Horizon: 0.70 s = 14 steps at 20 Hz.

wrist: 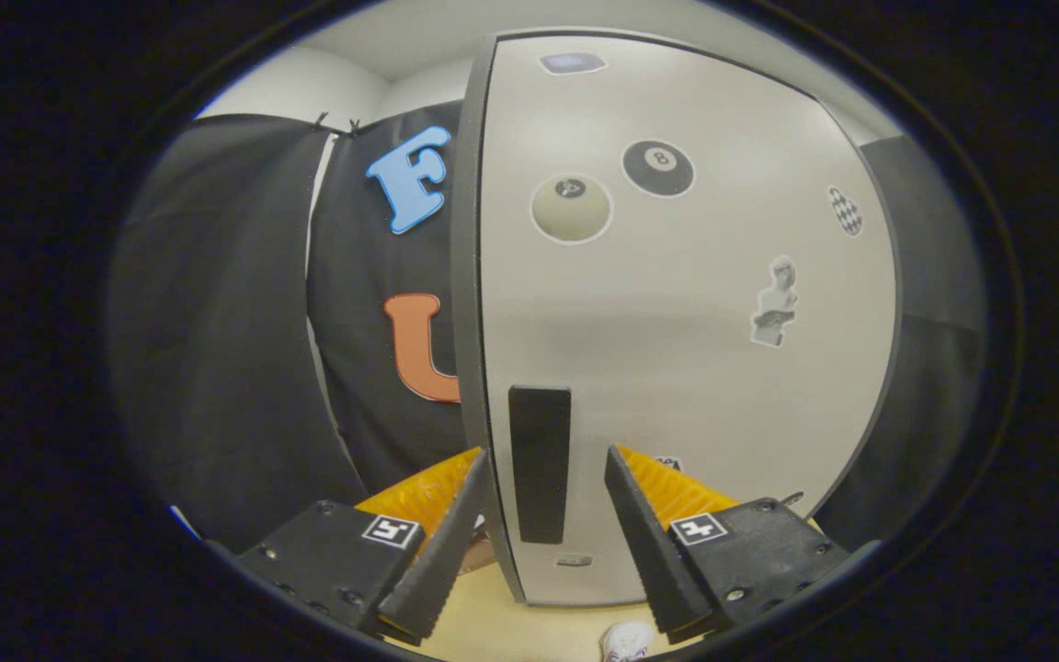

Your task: Open the shoe cabinet door, grab the shoes and put them into the shoe cabinet, then close the shoe cabinet door.

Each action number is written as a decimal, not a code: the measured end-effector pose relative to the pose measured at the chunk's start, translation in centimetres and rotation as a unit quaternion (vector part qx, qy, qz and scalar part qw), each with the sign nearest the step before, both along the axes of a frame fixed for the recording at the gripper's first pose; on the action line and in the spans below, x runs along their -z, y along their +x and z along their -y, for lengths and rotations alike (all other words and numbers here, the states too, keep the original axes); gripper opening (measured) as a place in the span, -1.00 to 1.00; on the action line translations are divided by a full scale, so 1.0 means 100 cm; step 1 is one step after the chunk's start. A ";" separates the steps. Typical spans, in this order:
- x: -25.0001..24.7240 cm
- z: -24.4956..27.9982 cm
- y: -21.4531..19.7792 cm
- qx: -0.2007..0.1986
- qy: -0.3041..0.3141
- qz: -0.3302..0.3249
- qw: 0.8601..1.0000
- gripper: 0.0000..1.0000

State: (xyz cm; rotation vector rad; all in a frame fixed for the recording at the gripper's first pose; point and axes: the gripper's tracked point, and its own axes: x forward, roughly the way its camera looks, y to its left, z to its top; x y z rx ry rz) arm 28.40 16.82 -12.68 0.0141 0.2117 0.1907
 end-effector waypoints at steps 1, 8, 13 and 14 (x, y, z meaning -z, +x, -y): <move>0.003 0.001 0.005 0.005 0.001 -0.004 1.000 0.57; 0.008 -0.009 0.012 -0.013 0.013 -0.015 1.000 -0.18; 0.008 -0.006 0.013 -0.002 -0.003 0.000 1.000 -0.33; 0.008 -0.007 0.012 -0.005 0.000 0.000 1.000 -0.37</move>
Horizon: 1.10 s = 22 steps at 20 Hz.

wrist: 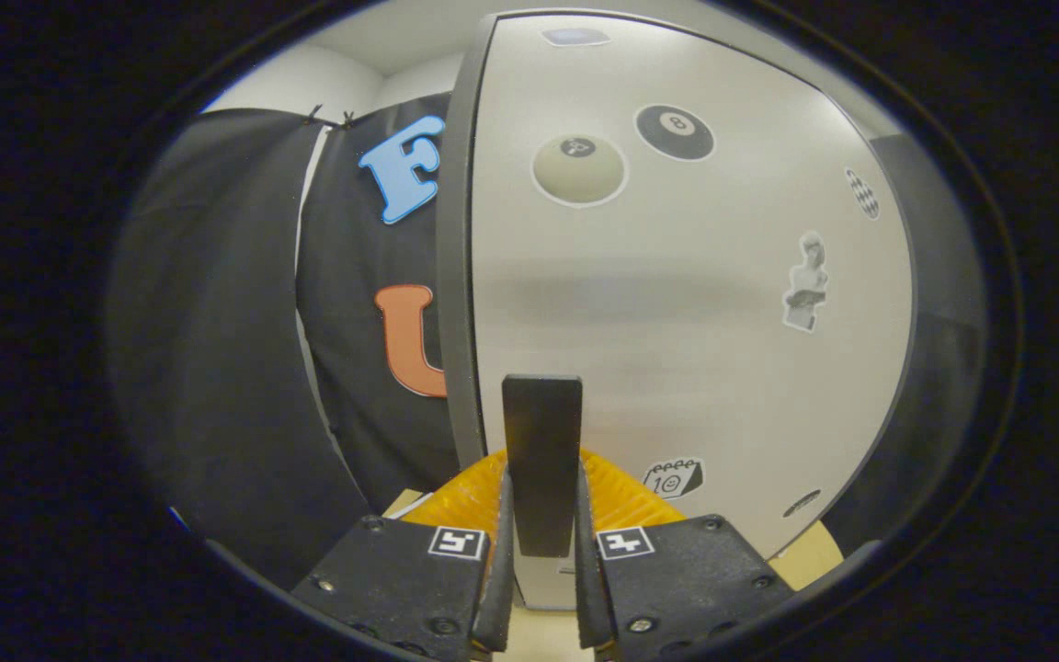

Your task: Open the shoe cabinet door, grab the shoes and put them into the shoe cabinet, then close the shoe cabinet door.

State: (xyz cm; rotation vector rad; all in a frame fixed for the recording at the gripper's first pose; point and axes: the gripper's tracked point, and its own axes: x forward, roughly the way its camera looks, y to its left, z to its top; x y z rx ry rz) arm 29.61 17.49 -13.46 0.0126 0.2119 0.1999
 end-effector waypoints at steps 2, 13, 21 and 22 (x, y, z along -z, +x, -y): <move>0.000 0.001 -0.003 -0.013 -0.003 -0.008 1.000 -0.42; -0.005 0.011 -0.058 -0.061 -0.002 -0.007 0.998 -0.49; -0.011 0.042 -0.108 -0.087 -0.006 -0.005 0.996 -0.49; -0.011 0.049 -0.114 -0.091 -0.005 -0.005 0.996 -0.49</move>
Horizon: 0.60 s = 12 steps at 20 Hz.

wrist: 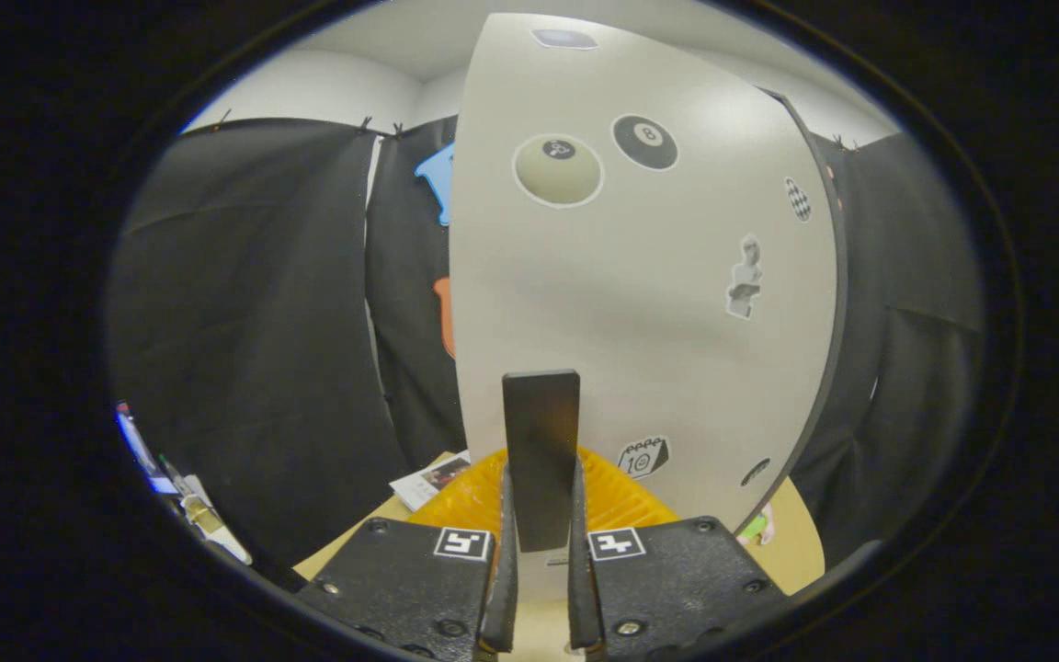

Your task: Open the shoe cabinet door, grab the shoes and put them into the shoe cabinet, then close the shoe cabinet door.

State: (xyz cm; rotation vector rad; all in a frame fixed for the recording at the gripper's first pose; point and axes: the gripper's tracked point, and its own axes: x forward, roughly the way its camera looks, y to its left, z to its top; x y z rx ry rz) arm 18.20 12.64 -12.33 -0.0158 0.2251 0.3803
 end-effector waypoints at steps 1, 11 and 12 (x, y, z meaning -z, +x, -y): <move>0.001 0.005 -0.005 -0.005 0.003 -0.001 1.000 -0.49; 0.000 0.064 -0.047 -0.029 0.024 -0.021 0.999 -0.52; 0.000 0.072 -0.047 -0.024 0.024 -0.022 0.999 -0.52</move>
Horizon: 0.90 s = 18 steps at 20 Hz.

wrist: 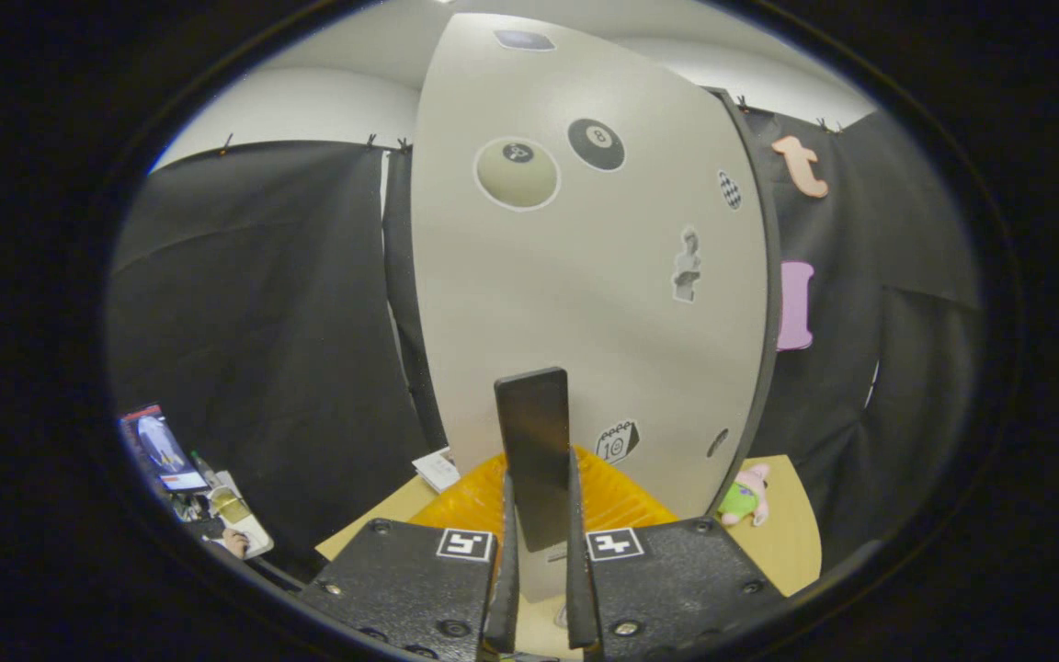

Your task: Open the shoe cabinet door, grab the shoes and put them into the shoe cabinet, then close the shoe cabinet door.

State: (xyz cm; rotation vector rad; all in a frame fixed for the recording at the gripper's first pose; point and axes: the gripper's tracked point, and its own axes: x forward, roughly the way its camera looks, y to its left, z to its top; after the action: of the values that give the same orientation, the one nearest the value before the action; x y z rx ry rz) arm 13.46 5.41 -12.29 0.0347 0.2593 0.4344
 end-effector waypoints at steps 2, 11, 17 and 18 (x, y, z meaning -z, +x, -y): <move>0.001 0.012 -0.003 0.009 0.004 -0.003 1.000 -0.52; 0.002 0.084 -0.031 0.091 -0.037 0.028 0.995 -0.68; 0.002 0.150 -0.034 0.201 -0.047 0.026 0.978 -0.90; 0.001 0.161 -0.034 0.218 -0.049 0.028 0.974 -0.91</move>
State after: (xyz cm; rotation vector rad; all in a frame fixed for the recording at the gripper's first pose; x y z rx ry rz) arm 10.10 -10.71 -12.43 -0.0183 0.2101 -0.0160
